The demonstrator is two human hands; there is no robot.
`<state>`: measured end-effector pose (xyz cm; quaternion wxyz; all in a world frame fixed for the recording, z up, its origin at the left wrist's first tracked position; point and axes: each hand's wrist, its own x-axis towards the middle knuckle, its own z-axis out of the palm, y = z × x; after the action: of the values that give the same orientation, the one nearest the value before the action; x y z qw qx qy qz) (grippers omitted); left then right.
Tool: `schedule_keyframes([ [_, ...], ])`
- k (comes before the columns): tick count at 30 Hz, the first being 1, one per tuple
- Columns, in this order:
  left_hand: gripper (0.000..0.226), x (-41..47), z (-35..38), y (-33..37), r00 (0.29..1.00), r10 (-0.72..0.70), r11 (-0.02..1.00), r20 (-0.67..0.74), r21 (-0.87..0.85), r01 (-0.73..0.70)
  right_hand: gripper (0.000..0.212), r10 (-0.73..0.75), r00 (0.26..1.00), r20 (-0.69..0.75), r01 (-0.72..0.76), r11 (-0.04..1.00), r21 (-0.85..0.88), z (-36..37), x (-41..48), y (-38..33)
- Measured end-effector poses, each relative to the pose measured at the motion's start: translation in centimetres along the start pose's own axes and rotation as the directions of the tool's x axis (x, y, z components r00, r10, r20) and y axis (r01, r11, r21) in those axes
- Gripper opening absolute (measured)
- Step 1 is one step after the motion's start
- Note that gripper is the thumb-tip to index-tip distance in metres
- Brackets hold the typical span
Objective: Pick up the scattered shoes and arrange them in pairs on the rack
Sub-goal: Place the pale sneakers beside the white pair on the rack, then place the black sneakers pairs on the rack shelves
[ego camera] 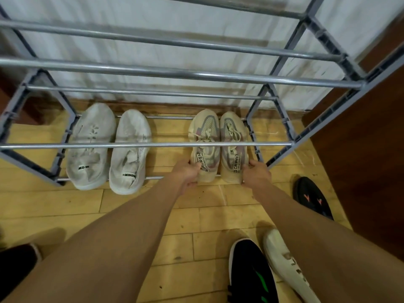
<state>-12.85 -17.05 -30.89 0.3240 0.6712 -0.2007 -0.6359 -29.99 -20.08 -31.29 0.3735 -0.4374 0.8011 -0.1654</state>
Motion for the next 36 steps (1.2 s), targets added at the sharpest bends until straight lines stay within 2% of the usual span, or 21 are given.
schedule_keyframes([
  [4, 0.043, -1.6, -1.1, -0.1, 0.999, -0.017, 0.981, 0.039, 0.196, 0.009, 0.024, -0.038, 0.999, 0.034, 0.04, 0.998, -0.048, -0.3, -0.7, 0.3],
  [6, 0.045, -2.3, -1.7, -0.1, 0.999, -0.004, 0.97, 0.054, 0.245, -0.009, 0.028, -0.092, 0.994, 0.066, 0.101, 0.983, -0.152, -0.7, -1.4, 0.0],
  [9, 0.051, -3.8, -2.7, 0.4, 0.999, 0.044, 0.963, 0.01, 0.265, -0.045, 0.041, -0.333, 0.935, 0.121, 0.352, 0.832, -0.429, -1.9, -3.3, -0.9],
  [11, 0.052, -5.4, -3.5, 1.0, 0.998, 0.065, 0.961, -0.014, 0.271, -0.059, 0.043, -0.41, 0.878, 0.248, 0.477, 0.697, -0.536, -3.2, -4.8, -2.1],
  [13, 0.044, -7.6, -4.2, 1.7, 0.995, 0.096, 0.954, -0.008, 0.285, -0.09, 0.031, -0.373, 0.836, 0.403, 0.549, 0.59, -0.592, -5.1, -6.7, -3.6],
  [15, 0.041, -10.6, -4.5, 2.3, 0.991, 0.134, 0.941, 0.022, 0.312, -0.134, 0.031, -0.291, 0.807, 0.514, 0.584, 0.519, -0.624, -7.2, -9.1, -4.6],
  [18, 0.037, -15.8, -4.2, 3.1, 0.979, 0.195, 0.897, 0.063, 0.391, -0.204, 0.034, -0.223, 0.804, 0.551, 0.585, 0.461, -0.667, -10.7, -13.2, -4.9],
  [20, 0.004, -19.5, -3.5, 3.7, 0.968, 0.236, 0.856, 0.089, 0.452, -0.25, 0.033, -0.194, 0.821, 0.537, 0.558, 0.475, -0.681, -12.7, -15.8, -4.1],
  [22, 0.017, -22.8, -2.5, 4.2, 0.952, 0.276, 0.804, 0.135, 0.51, -0.306, 0.034, -0.166, 0.825, 0.541, 0.544, 0.493, -0.679, -14.7, -18.4, -2.8],
  [25, 0.007, -27.1, -0.6, 5.0, 0.923, 0.305, 0.684, 0.236, 0.62, -0.384, 0.036, -0.16, 0.81, 0.564, 0.555, 0.516, -0.652, -17.9, -21.8, -0.7],
  [28, 0.01, -31.0, 2.1, 5.6, 0.889, 0.306, 0.522, 0.342, 0.72, -0.457, 0.039, -0.171, 0.836, 0.521, 0.508, 0.599, -0.619, -20.8, -24.3, 1.7],
  [31, 0.005, -34.1, 5.1, 5.3, 0.855, 0.327, 0.394, 0.403, 0.764, -0.511, 0.037, -0.149, 0.856, 0.494, 0.465, 0.639, -0.613, -22.4, -25.4, 4.5],
  [34, 0.007, -35.1, 7.5, 3.5, 0.843, 0.304, 0.334, 0.444, 0.779, -0.53, 0.034, -0.139, 0.892, 0.43, 0.392, 0.712, -0.582, -22.4, -25.2, 7.6],
  [36, 0.006, -34.9, 8.5, 2.0, 0.857, 0.27, 0.293, 0.439, 0.811, -0.507, 0.032, -0.107, 0.874, 0.474, 0.392, 0.733, -0.556, -21.7, -25.1, 9.5],
])
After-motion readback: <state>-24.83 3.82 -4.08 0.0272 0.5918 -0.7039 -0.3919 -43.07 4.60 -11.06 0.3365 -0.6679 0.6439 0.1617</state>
